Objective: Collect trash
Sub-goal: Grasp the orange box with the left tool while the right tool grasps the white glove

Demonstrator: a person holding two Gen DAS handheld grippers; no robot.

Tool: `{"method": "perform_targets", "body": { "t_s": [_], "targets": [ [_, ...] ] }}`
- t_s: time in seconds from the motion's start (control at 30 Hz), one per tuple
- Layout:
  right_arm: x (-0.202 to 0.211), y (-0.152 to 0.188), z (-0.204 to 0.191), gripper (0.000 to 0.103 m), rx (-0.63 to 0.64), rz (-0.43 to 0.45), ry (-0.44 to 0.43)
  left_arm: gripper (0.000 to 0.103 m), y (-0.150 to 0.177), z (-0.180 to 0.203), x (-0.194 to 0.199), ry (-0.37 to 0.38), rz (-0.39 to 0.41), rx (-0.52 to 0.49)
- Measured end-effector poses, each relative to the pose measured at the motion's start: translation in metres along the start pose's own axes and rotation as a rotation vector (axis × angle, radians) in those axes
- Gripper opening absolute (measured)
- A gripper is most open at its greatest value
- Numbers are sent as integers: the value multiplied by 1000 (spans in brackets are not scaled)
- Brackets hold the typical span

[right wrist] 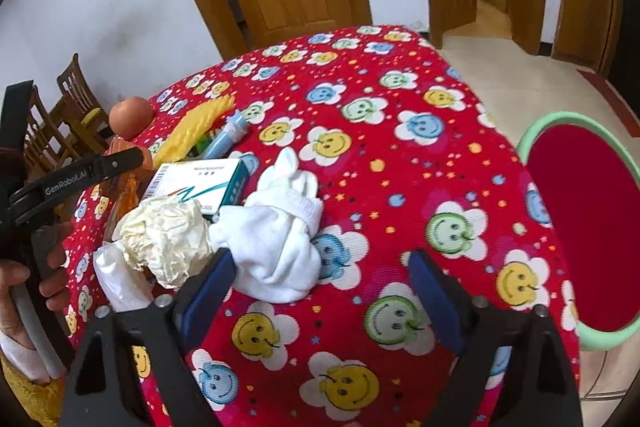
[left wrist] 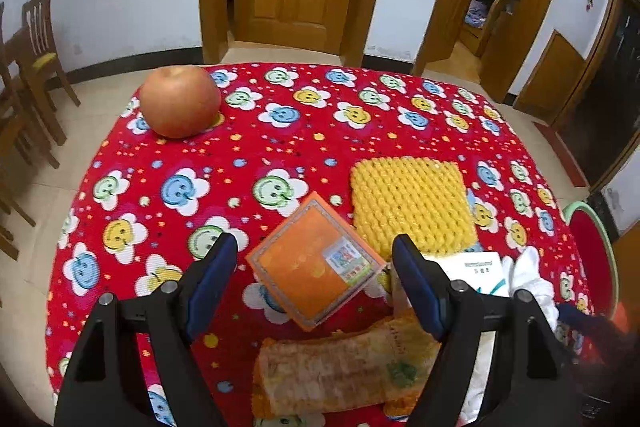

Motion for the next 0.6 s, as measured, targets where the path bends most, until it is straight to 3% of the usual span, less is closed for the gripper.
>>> {"method": "perform_targets", "body": {
  "t_s": [0.1, 0.43, 0.6],
  "targets": [
    [-3, 2, -3, 73, 13, 0, -14, 64, 2, 2, 1, 24, -4, -5],
    [-2, 6, -12, 29, 54, 7, -97, 64, 6, 7, 28, 55, 48, 4],
    [7, 7, -14, 21, 62, 37, -103, 64, 4, 8, 47, 75, 73, 14]
  ]
}}
Point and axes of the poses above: each gripper's, at about its wrist camera, not at the fingertips, and x roughly against the way its jaws point, z to its right, y to its underside, the point moved 1 cm from there along -x, roughly the way its jaws point, and after that the axes turned 6 degrees about -y, right-handed, at the moved point
